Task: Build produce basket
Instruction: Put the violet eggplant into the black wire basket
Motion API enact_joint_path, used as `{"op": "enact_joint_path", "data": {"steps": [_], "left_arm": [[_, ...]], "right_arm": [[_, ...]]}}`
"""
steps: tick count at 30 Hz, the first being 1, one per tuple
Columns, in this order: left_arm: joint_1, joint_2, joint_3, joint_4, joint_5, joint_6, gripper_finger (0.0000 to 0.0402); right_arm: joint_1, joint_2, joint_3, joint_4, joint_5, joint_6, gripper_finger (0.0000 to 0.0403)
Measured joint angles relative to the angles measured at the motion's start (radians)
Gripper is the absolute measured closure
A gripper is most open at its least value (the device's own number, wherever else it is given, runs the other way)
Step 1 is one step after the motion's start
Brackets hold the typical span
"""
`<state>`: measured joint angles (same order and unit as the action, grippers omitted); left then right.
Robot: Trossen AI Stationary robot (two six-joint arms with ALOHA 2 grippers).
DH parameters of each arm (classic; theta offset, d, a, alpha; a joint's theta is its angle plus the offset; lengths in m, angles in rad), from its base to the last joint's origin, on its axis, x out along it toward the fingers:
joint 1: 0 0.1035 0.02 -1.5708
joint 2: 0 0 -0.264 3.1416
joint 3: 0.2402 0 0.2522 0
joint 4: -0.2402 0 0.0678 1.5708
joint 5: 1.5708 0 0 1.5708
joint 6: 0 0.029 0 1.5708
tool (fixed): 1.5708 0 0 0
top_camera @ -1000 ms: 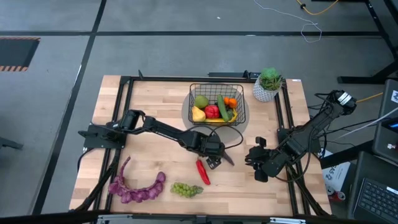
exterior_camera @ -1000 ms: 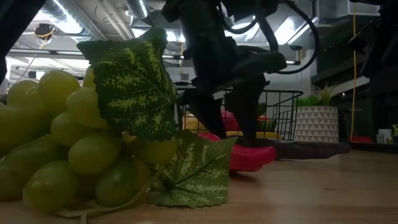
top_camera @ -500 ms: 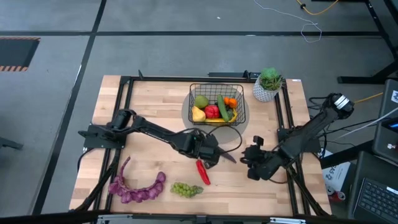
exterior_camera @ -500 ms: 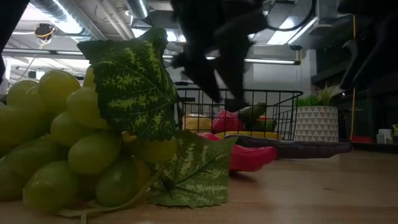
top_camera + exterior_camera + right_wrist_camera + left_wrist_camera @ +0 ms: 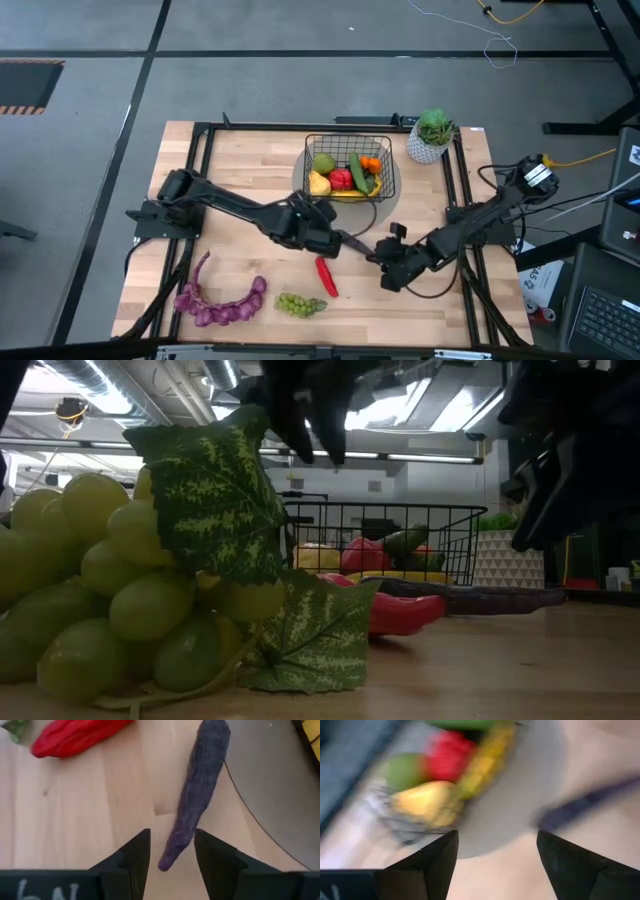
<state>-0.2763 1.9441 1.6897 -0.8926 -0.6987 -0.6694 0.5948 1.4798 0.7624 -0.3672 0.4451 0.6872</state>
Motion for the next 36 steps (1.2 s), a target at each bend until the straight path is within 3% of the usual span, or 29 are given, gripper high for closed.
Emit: {"op": "enact_joint_path", "data": {"steps": [5,21,28,32,36], "left_arm": [[-0.048,-0.078,0.001,-0.129,-0.166,-0.193,0.0137],[-0.207,-0.205,-0.003,-0.679,-0.362,-0.771,0.0137],[-0.197,-0.276,-0.131,-0.679,-0.390,-0.804,0.0137],[-0.184,-0.349,-0.270,-0.678,-0.380,-0.944,0.0137],[-0.183,-0.444,-0.450,-0.678,-0.286,-1.124,0.0137]], "right_arm": [[-0.019,0.020,0.000,-0.016,0.003,0.015,0.0248],[-0.091,0.145,0.000,0.051,-0.024,-0.013,0.0248],[-0.128,0.184,0.000,0.063,-0.084,-0.015,0.0248],[-0.128,0.189,0.000,0.067,-0.081,-0.018,0.0248],[-0.128,0.189,0.000,0.069,-0.081,-0.034,0.0253]]}}
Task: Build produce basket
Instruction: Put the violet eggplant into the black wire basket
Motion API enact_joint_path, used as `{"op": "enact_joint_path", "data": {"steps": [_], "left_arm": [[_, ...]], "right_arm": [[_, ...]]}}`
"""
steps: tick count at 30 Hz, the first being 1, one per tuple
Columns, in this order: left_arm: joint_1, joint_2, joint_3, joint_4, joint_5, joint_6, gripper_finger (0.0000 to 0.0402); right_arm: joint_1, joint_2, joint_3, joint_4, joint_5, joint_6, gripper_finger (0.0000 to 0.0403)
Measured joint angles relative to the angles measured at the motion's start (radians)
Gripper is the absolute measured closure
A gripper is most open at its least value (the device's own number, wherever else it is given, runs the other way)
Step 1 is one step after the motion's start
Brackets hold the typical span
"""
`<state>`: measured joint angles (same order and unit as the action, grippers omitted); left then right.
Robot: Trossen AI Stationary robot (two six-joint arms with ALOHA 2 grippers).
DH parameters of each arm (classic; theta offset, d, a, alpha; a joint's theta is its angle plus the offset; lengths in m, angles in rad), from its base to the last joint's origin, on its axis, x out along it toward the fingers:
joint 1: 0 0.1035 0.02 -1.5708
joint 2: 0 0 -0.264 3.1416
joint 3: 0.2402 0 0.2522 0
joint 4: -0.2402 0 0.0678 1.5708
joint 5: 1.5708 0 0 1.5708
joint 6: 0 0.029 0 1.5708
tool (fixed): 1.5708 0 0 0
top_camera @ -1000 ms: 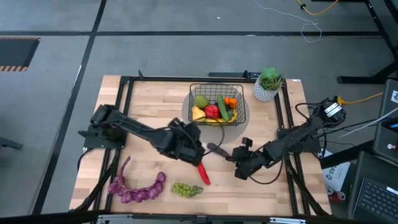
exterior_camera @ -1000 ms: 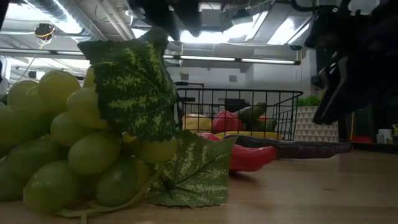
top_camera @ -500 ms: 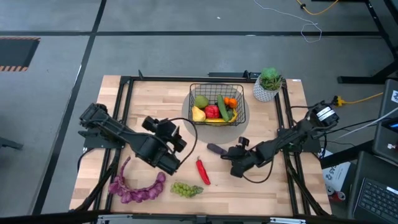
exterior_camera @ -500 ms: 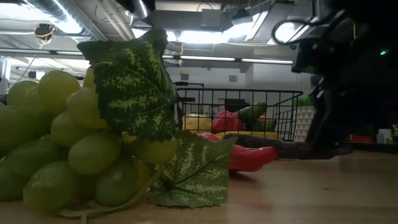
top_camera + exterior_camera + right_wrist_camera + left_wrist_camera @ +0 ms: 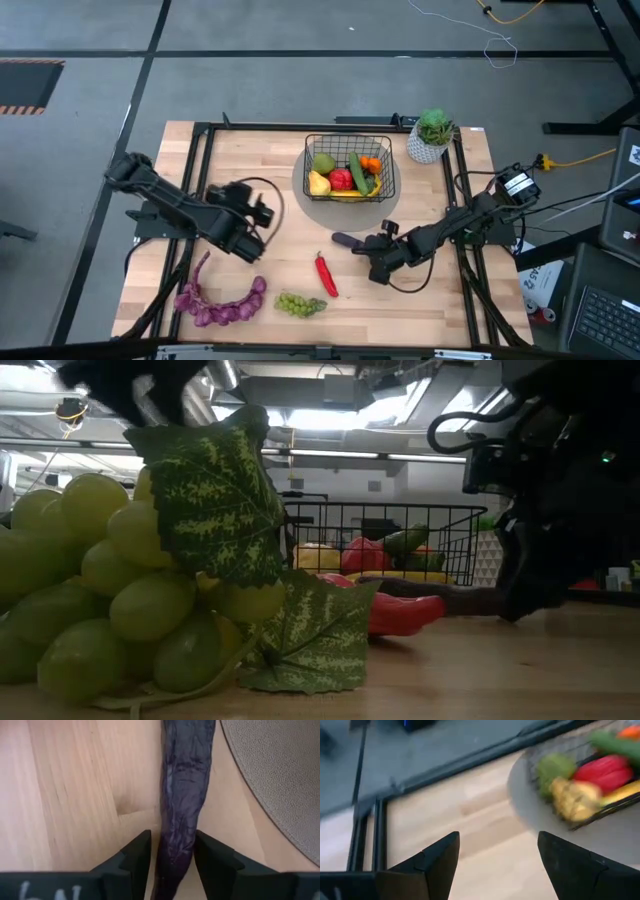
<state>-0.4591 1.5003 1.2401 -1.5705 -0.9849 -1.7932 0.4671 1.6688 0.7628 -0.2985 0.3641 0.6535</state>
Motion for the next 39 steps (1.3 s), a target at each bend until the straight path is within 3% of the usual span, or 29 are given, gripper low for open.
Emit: {"op": "enact_joint_path", "data": {"steps": [6,10,16,20,23,27,34,39], "left_arm": [[-0.037,-0.154,-0.287,0.102,0.176,-0.237,0.0137],[-0.077,-0.220,-0.460,0.369,0.205,-0.204,0.0137],[-0.101,-0.223,-0.601,0.713,0.279,-0.054,0.0137],[-0.100,-0.223,-0.640,0.822,0.343,-0.029,0.0137],[-0.100,-0.223,-0.643,0.832,0.343,-0.029,0.0137],[-0.099,-0.223,-0.643,0.831,0.341,-0.029,0.0137],[-0.100,-0.223,-0.643,0.831,0.334,-0.029,0.0137],[-0.100,-0.222,-0.643,0.831,0.283,-0.028,0.0137]], "right_arm": [[0.000,0.001,0.000,0.007,-0.005,-0.007,0.0320],[0.000,0.001,0.000,0.011,-0.002,-0.034,0.0381],[-0.001,0.003,0.030,0.039,0.000,-0.106,0.0379],[-0.001,0.003,0.105,0.025,0.010,-0.226,0.0381],[0.000,0.002,0.182,-0.012,0.082,-0.330,0.0381],[-0.001,0.002,0.320,-0.187,0.265,-0.429,0.0375],[-0.051,0.001,0.594,-0.683,0.637,-0.448,0.0381],[-0.186,0.000,0.738,-1.018,0.689,-0.372,0.0377]]}}
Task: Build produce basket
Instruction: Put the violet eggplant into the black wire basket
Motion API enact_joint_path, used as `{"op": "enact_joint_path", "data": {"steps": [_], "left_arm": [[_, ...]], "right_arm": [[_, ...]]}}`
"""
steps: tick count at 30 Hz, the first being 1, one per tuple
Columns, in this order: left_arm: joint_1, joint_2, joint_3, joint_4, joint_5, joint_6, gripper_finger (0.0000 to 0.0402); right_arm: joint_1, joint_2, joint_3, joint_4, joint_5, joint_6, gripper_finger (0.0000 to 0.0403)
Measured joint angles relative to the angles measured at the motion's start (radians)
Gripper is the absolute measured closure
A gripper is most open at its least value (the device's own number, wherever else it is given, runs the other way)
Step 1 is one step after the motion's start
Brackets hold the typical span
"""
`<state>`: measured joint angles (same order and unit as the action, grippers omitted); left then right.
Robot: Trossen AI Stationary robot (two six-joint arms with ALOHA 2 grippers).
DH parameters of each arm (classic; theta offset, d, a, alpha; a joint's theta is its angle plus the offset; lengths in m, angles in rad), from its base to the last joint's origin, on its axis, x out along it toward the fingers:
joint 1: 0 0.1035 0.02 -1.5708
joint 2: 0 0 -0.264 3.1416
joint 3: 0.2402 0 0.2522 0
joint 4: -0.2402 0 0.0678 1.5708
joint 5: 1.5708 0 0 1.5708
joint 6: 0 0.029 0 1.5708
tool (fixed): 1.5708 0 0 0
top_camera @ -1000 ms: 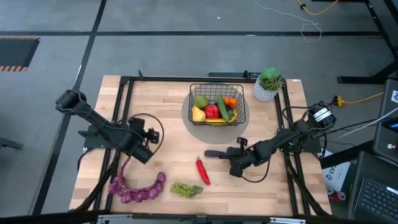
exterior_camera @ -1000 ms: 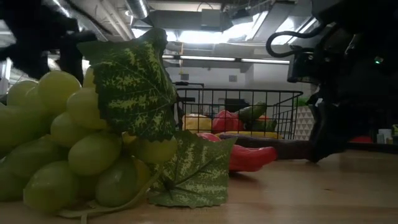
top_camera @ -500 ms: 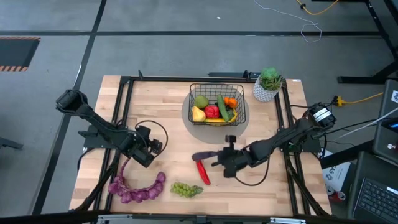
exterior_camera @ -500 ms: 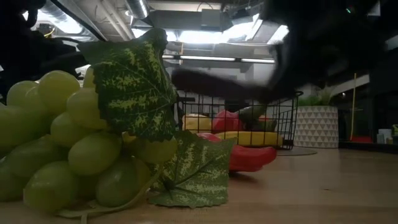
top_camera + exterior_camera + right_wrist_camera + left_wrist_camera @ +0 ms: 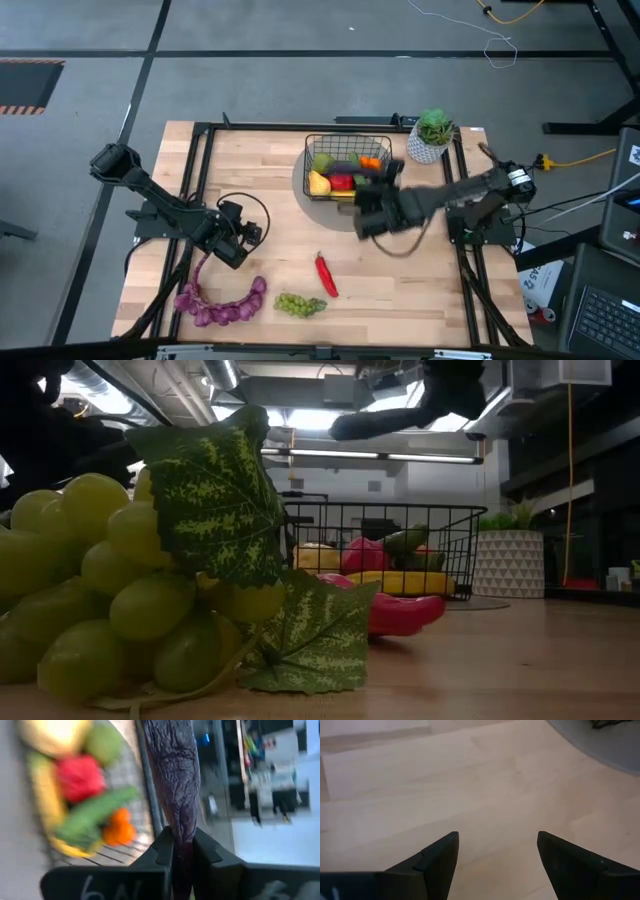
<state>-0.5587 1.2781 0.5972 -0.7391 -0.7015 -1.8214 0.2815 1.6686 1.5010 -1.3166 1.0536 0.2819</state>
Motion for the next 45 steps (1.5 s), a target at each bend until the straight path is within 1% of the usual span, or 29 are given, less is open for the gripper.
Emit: {"op": "enact_joint_path", "data": {"steps": [2,5,7,9,12,14,15,17,22,28,37,45], "left_arm": [[0.000,0.000,0.000,0.000,-0.017,0.000,0.0137],[0.000,0.000,0.000,0.000,-0.031,0.000,0.0137],[0.000,0.000,0.000,0.000,-0.034,0.000,0.0137],[0.000,0.000,0.000,0.000,-0.038,0.000,0.0137],[0.000,0.000,0.000,-0.001,-0.041,0.000,0.0137],[0.000,0.000,0.000,-0.001,-0.041,0.000,0.0137],[0.000,0.000,0.000,0.000,-0.041,0.000,0.0137],[0.000,0.000,0.000,0.000,-0.041,0.000,0.0137],[0.000,0.001,0.000,0.000,-0.041,0.000,0.0137],[0.000,0.001,0.000,0.000,-0.041,0.000,0.0137],[0.000,0.001,0.000,0.000,-0.041,0.000,0.0137],[0.000,0.001,0.000,0.000,-0.041,0.000,0.0137]], "right_arm": [[-0.067,-0.008,0.030,-0.075,0.001,0.003,0.0377],[-0.171,-0.042,0.033,-0.083,-0.006,-0.080,0.0377],[-0.248,-0.074,0.029,-0.058,-0.073,-0.155,0.0376],[-0.325,-0.108,0.029,0.003,-0.213,-0.253,0.0374],[-0.431,-0.156,0.029,0.150,-0.531,-0.396,0.0373],[-0.491,-0.178,0.029,0.239,-0.722,-0.441,0.0373],[-0.514,-0.184,0.029,0.268,-0.786,-0.442,0.0373],[-0.551,-0.183,0.029,0.297,-0.850,-0.421,0.0372],[-0.593,-0.174,-0.002,0.286,-0.869,-0.386,0.0357],[-0.597,-0.173,-0.065,0.286,-0.874,-0.394,0.0327],[-0.598,-0.173,-0.071,0.294,-0.866,-0.418,0.0323],[-0.598,-0.173,-0.071,0.375,-0.864,-0.430,0.0322]]}}
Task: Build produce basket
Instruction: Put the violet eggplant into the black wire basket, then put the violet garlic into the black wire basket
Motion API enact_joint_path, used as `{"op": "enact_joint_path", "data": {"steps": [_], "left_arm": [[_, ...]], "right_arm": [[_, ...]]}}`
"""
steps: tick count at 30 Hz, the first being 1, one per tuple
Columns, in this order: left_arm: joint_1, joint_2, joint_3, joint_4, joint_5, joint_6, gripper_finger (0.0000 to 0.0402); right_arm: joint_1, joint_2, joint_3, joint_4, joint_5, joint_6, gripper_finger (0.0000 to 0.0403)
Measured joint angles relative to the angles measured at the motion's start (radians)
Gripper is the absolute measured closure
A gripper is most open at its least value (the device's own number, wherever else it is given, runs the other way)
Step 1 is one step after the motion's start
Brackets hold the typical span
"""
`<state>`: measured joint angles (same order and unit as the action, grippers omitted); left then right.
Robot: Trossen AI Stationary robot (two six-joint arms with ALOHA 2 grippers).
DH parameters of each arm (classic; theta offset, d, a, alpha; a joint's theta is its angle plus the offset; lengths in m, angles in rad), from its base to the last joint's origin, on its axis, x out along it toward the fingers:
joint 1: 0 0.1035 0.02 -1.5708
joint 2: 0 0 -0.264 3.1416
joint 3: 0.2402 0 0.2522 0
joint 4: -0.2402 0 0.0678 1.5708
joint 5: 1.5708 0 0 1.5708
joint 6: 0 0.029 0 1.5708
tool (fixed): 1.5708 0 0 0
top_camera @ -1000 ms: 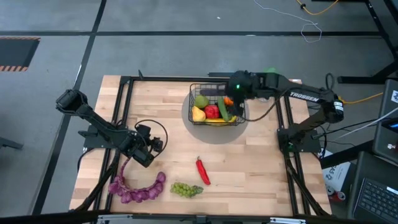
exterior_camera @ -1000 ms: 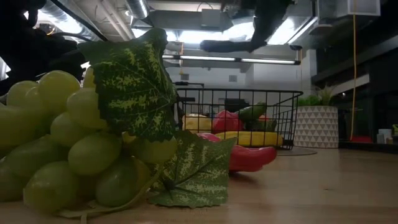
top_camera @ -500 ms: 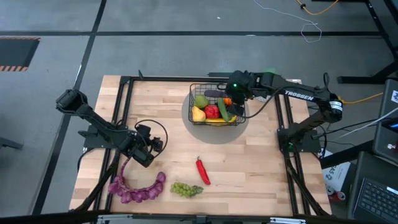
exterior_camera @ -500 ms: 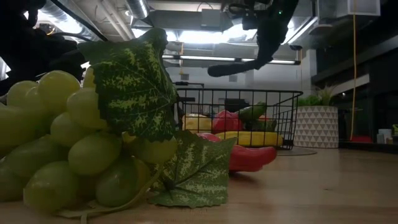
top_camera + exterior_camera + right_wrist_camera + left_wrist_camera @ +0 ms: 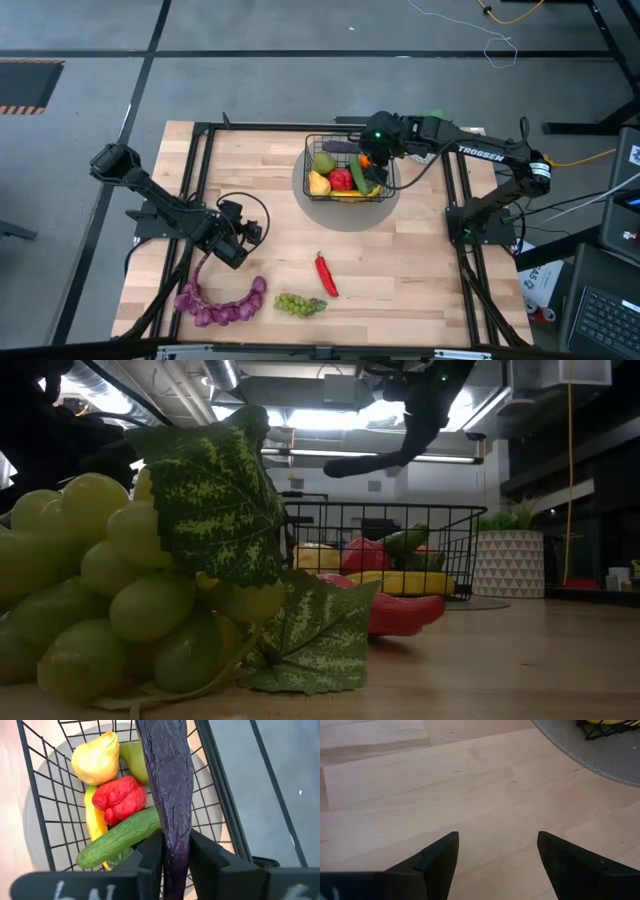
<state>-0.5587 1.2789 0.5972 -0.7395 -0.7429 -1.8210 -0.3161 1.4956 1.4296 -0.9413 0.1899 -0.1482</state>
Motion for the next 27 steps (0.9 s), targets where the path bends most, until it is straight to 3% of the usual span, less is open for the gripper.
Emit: {"op": "enact_joint_path", "data": {"steps": [10,20,23,27], "left_arm": [[0.000,0.000,0.000,0.000,0.000,0.000,0.0137],[0.000,0.000,0.000,0.000,0.000,0.000,0.0137],[0.000,0.000,0.000,0.000,0.000,0.000,0.0137],[0.000,0.000,0.000,0.000,0.000,0.000,0.0137]], "right_arm": [[0.000,0.000,0.000,0.005,-0.007,0.013,0.0314],[0.000,0.000,0.000,0.063,-0.007,0.009,0.0201],[0.000,0.000,0.000,0.050,-0.007,0.021,0.0181],[0.001,0.000,0.000,0.001,-0.011,0.182,0.0176]]}}
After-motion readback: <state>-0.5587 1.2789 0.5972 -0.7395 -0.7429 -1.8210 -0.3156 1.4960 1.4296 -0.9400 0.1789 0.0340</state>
